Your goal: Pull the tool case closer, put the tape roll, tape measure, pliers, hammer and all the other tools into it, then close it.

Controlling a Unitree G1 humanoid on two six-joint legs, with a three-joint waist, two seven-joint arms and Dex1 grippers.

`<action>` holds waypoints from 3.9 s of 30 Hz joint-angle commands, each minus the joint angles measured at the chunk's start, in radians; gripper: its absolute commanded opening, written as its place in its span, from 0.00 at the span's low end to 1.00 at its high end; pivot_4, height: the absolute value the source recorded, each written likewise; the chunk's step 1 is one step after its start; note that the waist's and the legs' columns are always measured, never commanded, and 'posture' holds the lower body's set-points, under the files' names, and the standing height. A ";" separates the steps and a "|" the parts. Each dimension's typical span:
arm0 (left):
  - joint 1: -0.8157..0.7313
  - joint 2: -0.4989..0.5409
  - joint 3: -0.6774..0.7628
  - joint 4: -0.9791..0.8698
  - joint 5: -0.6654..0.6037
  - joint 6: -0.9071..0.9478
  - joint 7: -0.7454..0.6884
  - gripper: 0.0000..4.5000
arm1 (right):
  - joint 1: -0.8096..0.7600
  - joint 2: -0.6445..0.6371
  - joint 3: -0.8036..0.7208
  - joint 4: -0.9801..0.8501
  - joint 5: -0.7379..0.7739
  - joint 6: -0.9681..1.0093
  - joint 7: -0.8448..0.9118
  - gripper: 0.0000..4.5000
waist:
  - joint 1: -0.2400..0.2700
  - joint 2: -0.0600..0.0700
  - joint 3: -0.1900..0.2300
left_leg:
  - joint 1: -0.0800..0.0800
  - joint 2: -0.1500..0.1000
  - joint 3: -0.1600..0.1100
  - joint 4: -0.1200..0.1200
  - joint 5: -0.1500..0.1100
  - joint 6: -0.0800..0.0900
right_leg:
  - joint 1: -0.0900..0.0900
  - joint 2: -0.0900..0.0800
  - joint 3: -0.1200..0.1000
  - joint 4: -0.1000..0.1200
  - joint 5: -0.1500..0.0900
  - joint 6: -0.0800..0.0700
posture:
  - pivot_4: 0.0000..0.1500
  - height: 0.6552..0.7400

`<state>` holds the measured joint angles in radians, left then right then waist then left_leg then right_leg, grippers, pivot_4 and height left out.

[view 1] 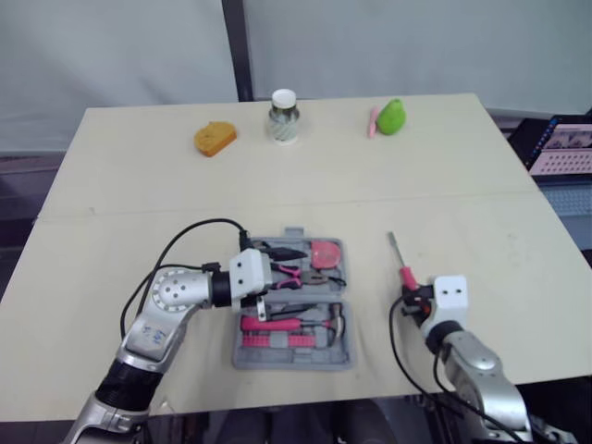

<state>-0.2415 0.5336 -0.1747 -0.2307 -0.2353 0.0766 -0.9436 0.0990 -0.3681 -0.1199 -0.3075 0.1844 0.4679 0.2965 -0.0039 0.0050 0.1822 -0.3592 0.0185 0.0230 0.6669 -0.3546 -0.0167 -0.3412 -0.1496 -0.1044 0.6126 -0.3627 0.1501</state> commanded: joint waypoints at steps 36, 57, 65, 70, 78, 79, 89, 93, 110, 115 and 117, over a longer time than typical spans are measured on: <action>0.896 0.166 0.611 -0.311 -0.119 -0.155 -0.097 1.00 | -0.402 -0.519 0.449 -0.471 0.190 0.324 0.602 0.15 | 0.028 -0.007 0.002 | -0.010 0.001 -0.006 0.015 -0.003 0.002 | 0.000 0.000 -0.007 0.000 0.000 -0.001 | 1.00 1.00; 0.707 0.177 0.529 -0.237 -0.105 -0.138 -0.065 1.00 | -0.276 -0.513 0.350 -0.394 0.159 0.250 0.570 0.15 | 0.032 -0.008 0.002 | -0.011 0.001 -0.007 0.015 -0.003 0.003 | 0.000 0.000 -0.008 0.000 0.000 -0.001 | 1.00 1.00; 0.524 0.173 0.443 -0.130 -0.081 -0.155 -0.057 1.00 | -0.080 -0.461 0.185 -0.340 0.156 0.188 0.500 0.15 | 0.025 -0.007 0.001 | -0.010 0.001 -0.007 0.015 -0.003 0.002 | 0.000 0.000 -0.008 0.002 0.000 -0.001 | 1.00 1.00; 0.435 0.162 0.392 -0.050 -0.060 -0.195 -0.051 1.00 | -0.055 -0.421 0.177 -0.289 0.134 0.135 0.480 0.15 | 0.027 -0.008 0.001 | -0.009 0.001 -0.007 0.016 -0.003 0.002 | 0.000 0.000 -0.008 0.004 0.000 -0.001 | 1.00 1.00; 0.354 0.153 0.338 0.012 -0.047 -0.229 -0.047 1.00 | -0.055 -0.370 0.121 -0.254 0.146 0.123 0.437 0.15 | 0.027 -0.007 0.001 | -0.009 0.001 -0.007 0.016 -0.003 0.002 | -0.001 0.000 -0.008 0.005 -0.001 -0.001 | 1.00 1.00; 0.342 0.152 0.327 0.018 -0.045 -0.233 -0.051 1.00 | -0.052 -0.357 0.102 -0.252 0.155 0.132 0.424 0.15 | 0.029 -0.008 0.001 | -0.009 0.001 -0.007 0.016 -0.003 0.002 | -0.001 0.000 -0.008 0.005 -0.001 -0.001 | 1.00 1.00; 0.071 0.062 0.168 0.101 -0.041 -0.196 -0.052 1.00 | 0.057 -0.190 -0.148 -0.234 0.169 0.184 0.208 0.15 | 0.028 -0.007 0.000 | -0.009 -0.001 -0.009 0.017 -0.003 0.002 | -0.001 -0.001 -0.008 0.009 -0.001 -0.001 | 1.00 1.00; -0.018 -0.001 0.101 0.128 -0.032 -0.187 -0.050 1.00 | 0.104 -0.123 -0.207 -0.225 0.151 0.173 0.117 0.15 | 0.027 -0.007 0.000 | -0.009 -0.001 -0.008 0.017 -0.003 0.002 | -0.001 -0.001 -0.008 0.009 -0.001 -0.001 | 1.00 1.00; -0.093 -0.095 0.021 0.148 -0.012 -0.176 -0.019 1.00 | 0.198 0.031 -0.212 -0.079 0.074 0.028 -0.003 0.15 | 0.027 -0.004 -0.002 | -0.009 -0.001 -0.007 0.017 -0.003 0.002 | -0.002 -0.001 -0.006 0.009 -0.001 -0.001 | 1.00 1.00; -0.087 -0.090 0.019 0.128 -0.011 -0.163 -0.013 1.00 | 0.206 0.020 -0.202 -0.075 0.079 0.043 0.014 0.15 | 0.027 -0.003 -0.002 | -0.009 -0.001 -0.007 0.017 -0.003 0.002 | -0.002 -0.001 -0.006 0.009 -0.001 -0.001 | 1.00 1.00; -0.084 -0.089 0.018 0.113 -0.012 -0.153 -0.008 1.00 | 0.213 0.009 -0.199 -0.081 0.089 0.060 0.031 0.38 | 0.027 -0.003 -0.002 | -0.009 -0.001 -0.007 0.017 -0.003 0.002 | -0.002 -0.001 -0.006 0.009 -0.001 -0.001 | 1.00 1.00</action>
<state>-0.3279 0.4437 -0.1574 -0.0701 -0.2451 -0.0789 -0.9599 0.2983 -0.3468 -0.3145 -0.3732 0.2580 0.5246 0.3109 0.0232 0.0015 0.1805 -0.3682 0.0176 0.0158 0.6839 -0.3577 -0.0145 -0.3432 -0.1504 -0.1099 0.6220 -0.3633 0.1490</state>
